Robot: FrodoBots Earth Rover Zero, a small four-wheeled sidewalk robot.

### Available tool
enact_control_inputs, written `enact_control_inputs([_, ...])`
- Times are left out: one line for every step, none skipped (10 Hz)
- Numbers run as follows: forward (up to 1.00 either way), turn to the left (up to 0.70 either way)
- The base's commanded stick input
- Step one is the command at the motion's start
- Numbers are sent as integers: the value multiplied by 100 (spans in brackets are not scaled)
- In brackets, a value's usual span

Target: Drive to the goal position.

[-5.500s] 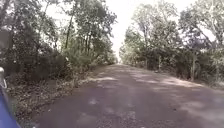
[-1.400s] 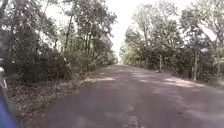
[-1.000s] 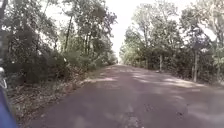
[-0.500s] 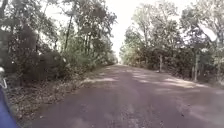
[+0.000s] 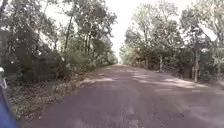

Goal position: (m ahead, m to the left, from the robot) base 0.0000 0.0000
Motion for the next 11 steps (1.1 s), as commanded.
enact_control_inputs([6, -3])
enact_control_inputs([6, -3])
enact_control_inputs([5, -3])
enact_control_inputs([6, -3])
enact_control_inputs([5, -3])
enact_control_inputs([5, -3])
enact_control_inputs([5, -3])
enact_control_inputs([5, -3])
enact_control_inputs([5, -3])
enact_control_inputs([5, -3])
enact_control_inputs([6, -3])
